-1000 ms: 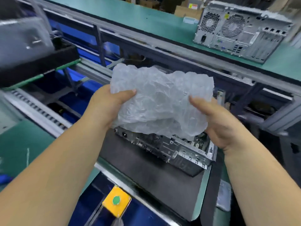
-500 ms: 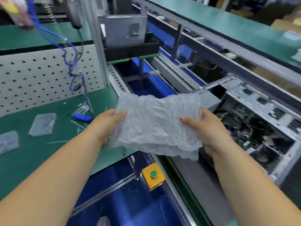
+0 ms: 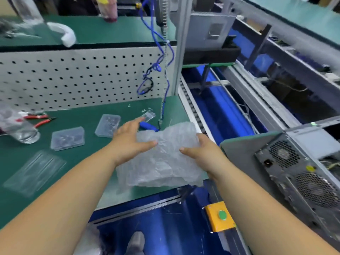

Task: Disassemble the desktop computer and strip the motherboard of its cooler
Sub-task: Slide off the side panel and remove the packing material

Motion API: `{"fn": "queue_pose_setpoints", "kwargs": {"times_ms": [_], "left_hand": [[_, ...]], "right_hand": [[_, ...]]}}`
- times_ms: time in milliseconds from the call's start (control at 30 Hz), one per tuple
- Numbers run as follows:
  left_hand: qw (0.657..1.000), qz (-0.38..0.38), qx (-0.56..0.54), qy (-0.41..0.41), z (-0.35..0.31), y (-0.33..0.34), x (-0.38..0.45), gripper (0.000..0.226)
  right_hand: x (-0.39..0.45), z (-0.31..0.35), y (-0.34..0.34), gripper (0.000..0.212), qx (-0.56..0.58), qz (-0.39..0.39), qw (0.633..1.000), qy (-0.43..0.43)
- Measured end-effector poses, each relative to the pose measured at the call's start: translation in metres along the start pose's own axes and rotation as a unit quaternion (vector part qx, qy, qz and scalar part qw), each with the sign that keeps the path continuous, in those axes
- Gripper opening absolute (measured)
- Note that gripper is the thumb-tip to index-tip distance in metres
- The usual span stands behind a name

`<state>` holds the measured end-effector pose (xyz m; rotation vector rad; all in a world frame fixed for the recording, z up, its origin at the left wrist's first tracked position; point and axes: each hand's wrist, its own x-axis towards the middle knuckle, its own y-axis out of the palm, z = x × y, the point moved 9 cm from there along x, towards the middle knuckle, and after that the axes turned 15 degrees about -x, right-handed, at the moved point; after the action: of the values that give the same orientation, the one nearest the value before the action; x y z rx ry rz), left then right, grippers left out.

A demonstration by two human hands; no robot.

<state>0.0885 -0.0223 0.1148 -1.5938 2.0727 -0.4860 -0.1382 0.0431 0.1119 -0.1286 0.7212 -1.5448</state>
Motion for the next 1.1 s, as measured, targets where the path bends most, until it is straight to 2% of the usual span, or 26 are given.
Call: {"fn": "queue_pose_setpoints", "kwargs": {"times_ms": [67,133,200,267,333,433,533,600,667,733,833,967,1033,1100], "left_hand": [[0.992,0.072,0.087,0.048,-0.007,0.002,0.006,0.091],[0.99,0.105,0.084,0.048,-0.002,-0.003,0.012,0.073],[0.996,0.09,0.016,0.013,0.015,-0.017,0.02,0.045],[0.998,0.044,0.015,-0.032,0.042,-0.039,0.03,0.032],[0.995,0.002,0.005,-0.1,0.08,-0.064,0.038,0.034],[0.974,-0.063,-0.068,-0.206,0.141,-0.098,0.044,0.038],[0.948,-0.127,-0.122,-0.264,0.186,-0.127,0.047,0.037],[0.931,-0.164,-0.138,-0.297,0.208,-0.142,0.051,0.045],[0.917,-0.202,-0.096,-0.332,0.223,-0.157,0.052,0.056],[0.902,-0.247,-0.001,-0.355,0.225,-0.172,0.05,0.068],[0.914,-0.275,0.051,-0.293,0.207,-0.177,0.062,0.069],[0.961,-0.244,-0.036,-0.124,0.156,-0.144,0.087,0.049],[0.97,-0.238,-0.045,-0.034,0.121,-0.125,0.087,0.045],[0.972,-0.228,-0.049,0.016,0.093,-0.103,0.083,0.041]], "right_hand": [[0.012,0.016,0.022,0.043,-0.021,0.015,1.0,-0.014],[0.024,0.028,0.038,0.047,-0.027,0.024,0.999,-0.023],[0.035,0.037,0.049,0.052,-0.023,0.018,0.999,-0.021],[0.047,0.041,0.056,0.063,-0.04,0.007,0.999,-0.011],[0.057,0.04,0.06,0.066,-0.073,-0.009,0.997,0.0],[0.07,0.033,0.064,0.057,-0.084,-0.017,0.996,0.027],[0.081,0.024,0.068,0.046,-0.078,-0.019,0.996,0.051],[0.089,0.019,0.068,0.041,-0.065,-0.031,0.995,0.067],[0.095,0.015,0.067,0.038,-0.074,-0.043,0.993,0.082],[0.099,0.012,0.065,0.036,-0.086,-0.052,0.991,0.091],[0.105,0.006,0.062,0.033,-0.086,-0.065,0.989,0.101],[0.108,-0.004,0.054,0.028,-0.092,-0.08,0.985,0.122],[0.106,-0.012,0.047,0.024,-0.097,-0.09,0.982,0.134],[0.099,-0.021,0.038,0.022,-0.087,-0.105,0.98,0.143]]}}
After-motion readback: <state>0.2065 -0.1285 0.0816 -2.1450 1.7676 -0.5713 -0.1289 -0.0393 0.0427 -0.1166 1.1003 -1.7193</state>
